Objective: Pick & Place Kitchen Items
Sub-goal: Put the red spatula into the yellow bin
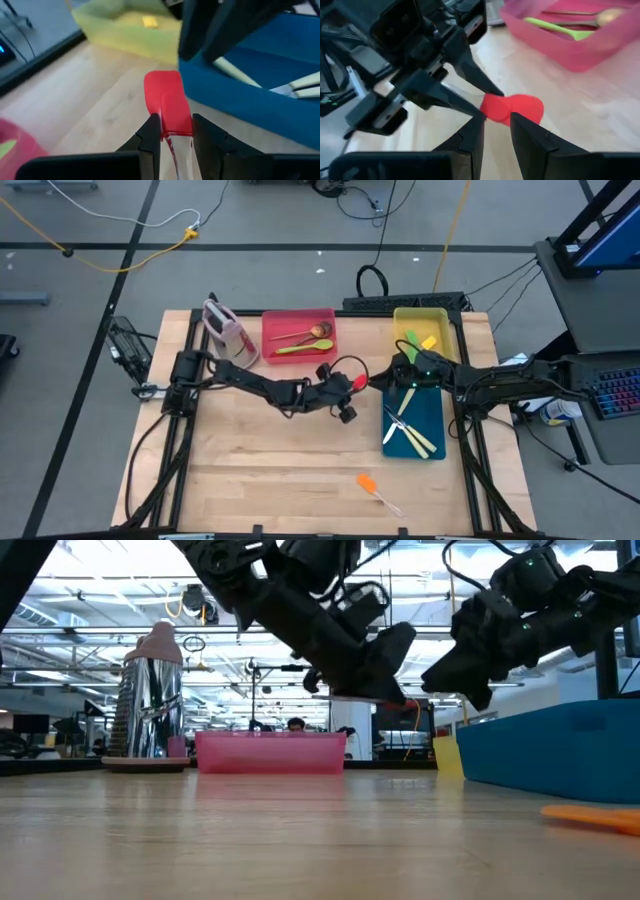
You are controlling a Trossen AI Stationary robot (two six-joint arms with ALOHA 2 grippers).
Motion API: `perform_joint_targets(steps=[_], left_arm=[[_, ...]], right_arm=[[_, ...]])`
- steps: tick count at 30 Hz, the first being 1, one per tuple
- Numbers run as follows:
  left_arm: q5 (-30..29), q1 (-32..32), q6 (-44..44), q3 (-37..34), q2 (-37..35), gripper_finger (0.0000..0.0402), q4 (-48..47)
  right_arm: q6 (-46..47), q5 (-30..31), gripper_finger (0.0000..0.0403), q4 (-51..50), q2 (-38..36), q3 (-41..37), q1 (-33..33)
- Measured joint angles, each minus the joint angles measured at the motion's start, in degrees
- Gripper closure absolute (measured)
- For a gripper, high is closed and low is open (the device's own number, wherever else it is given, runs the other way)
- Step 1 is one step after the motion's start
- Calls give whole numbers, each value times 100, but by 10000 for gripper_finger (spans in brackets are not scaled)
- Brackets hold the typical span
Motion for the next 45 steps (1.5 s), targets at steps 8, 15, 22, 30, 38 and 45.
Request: perform_joint_targets(steps=[8,15,22,30,38,45], left_arm=[[-529,-241,878,2,-22,323,690],[-990,-406,1430,2,-22,323,906],[-1407,-527,1612,2,-22,324,899],[-1676,-607,1817,8,-22,326,910],[-1660,-595,1815,11,-22,326,958],[-1507,-488,2197,8,-22,326,1454]], right_arm=[[316,152,316,208,0,0,1],[301,40,316,349,0,0,-4],[246,170,316,334,0,0,2],[196,165,316,584,2,2,2],[191,152,316,852,2,2,2],[162,174,316,932,40,4,-2]])
